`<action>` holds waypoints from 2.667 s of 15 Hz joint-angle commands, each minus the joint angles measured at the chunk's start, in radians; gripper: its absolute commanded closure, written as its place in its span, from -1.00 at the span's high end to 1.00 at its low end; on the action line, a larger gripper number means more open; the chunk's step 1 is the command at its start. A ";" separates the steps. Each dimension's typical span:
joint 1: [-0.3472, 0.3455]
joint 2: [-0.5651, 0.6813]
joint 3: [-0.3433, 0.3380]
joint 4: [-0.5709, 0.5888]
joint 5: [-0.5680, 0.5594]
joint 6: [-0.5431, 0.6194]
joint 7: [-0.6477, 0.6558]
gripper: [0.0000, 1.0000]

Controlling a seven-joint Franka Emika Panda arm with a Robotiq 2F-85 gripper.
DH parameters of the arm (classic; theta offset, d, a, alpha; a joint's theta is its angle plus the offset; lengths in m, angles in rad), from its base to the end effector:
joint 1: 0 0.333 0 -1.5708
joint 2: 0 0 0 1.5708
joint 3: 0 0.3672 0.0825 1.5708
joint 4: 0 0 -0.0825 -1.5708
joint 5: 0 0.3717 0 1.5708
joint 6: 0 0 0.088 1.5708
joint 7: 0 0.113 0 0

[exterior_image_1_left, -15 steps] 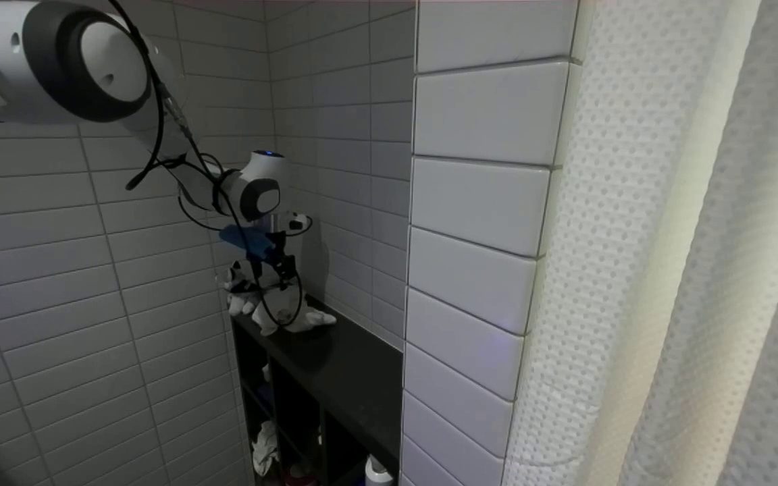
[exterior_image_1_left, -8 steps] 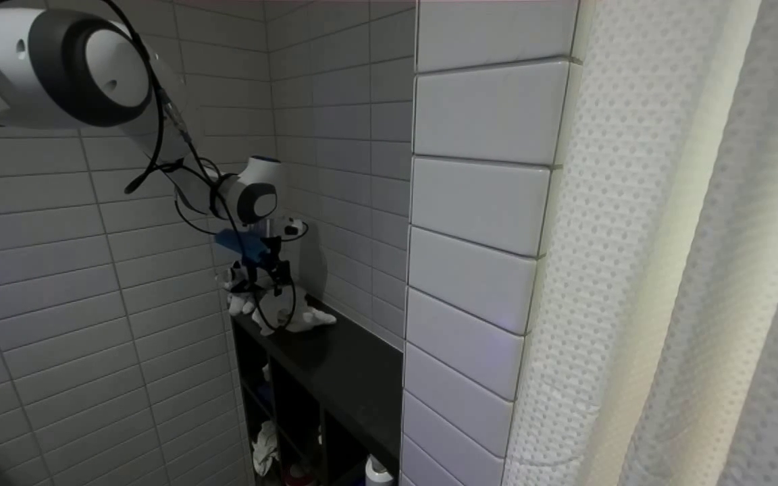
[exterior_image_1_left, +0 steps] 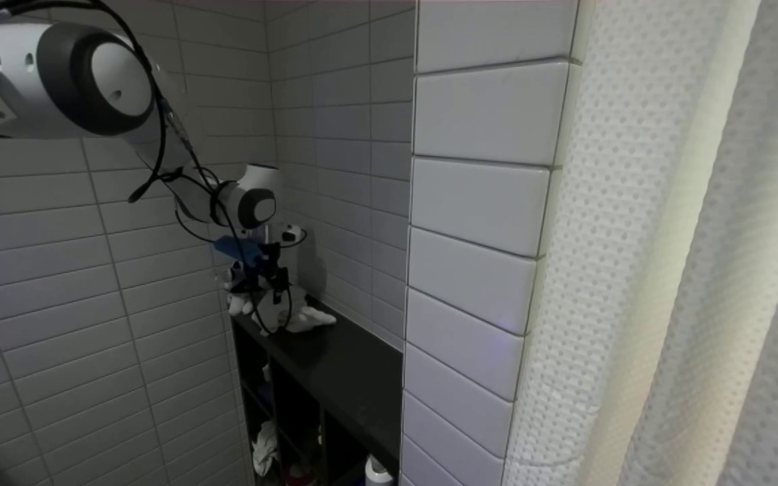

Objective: Move the white towel to the right.

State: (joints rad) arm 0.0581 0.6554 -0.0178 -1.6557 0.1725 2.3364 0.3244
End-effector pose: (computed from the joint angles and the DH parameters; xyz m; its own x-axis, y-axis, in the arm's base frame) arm 0.7095 0.0341 0.2735 0.9220 -0.3868 -0.0189 -0.3863 -0.9150 -0.1161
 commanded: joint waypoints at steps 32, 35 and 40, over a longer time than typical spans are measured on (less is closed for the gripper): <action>0.180 0.106 -0.160 0.092 -0.289 0.002 0.477 0.07; 0.182 0.104 -0.161 0.090 -0.290 0.005 0.478 -0.43; 0.184 0.098 -0.158 0.083 -0.292 0.012 0.474 -1.00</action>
State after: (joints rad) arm 0.2474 0.7625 -0.1827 -1.5725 -0.1007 2.3495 0.7933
